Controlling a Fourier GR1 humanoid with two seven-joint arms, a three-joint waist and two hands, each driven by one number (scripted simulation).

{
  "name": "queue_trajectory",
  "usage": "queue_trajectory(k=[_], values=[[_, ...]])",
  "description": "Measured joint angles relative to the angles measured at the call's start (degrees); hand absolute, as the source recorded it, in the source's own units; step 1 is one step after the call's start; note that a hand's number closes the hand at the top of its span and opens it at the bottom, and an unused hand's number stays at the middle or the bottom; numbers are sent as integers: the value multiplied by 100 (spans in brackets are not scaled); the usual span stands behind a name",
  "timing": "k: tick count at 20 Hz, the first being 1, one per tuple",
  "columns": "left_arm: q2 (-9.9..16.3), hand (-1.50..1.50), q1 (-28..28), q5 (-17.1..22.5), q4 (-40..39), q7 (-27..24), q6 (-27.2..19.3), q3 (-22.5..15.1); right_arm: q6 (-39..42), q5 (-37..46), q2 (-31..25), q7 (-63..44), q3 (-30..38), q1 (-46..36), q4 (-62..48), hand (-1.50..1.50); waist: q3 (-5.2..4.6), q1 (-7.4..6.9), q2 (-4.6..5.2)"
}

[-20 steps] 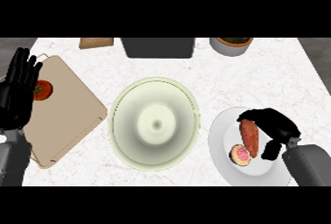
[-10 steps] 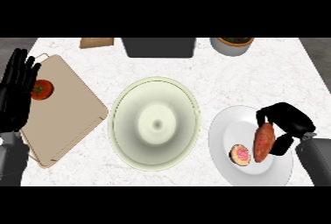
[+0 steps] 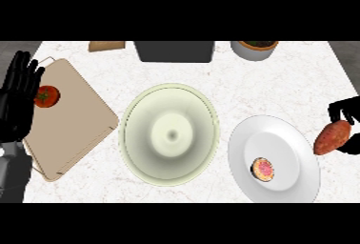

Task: Pick the sweet potato from the plate and place it in the bowl

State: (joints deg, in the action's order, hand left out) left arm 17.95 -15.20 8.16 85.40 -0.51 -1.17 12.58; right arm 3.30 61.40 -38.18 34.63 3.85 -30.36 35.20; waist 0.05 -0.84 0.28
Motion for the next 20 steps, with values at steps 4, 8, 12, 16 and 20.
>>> queue_trajectory(k=[4,8,12,16,20], values=[[3,0,61,29,-20,-37,39,56,-235,-175,-213,68,307,-154,56,150,-1,43,-15],[15,0,269,56,96,-72,108,101,163,-564,-448,218,565,-150,631,150,-7,99,-44],[-51,0,272,-26,110,-76,-1,80,789,-1135,-562,579,815,-205,1284,150,-11,159,-65],[-2,0,211,20,105,17,5,142,1545,-1738,-555,516,1034,-261,2199,150,-15,215,-90],[53,0,223,14,52,-7,33,192,2394,-2488,-399,15,1245,-445,2976,150,-20,238,-104]])
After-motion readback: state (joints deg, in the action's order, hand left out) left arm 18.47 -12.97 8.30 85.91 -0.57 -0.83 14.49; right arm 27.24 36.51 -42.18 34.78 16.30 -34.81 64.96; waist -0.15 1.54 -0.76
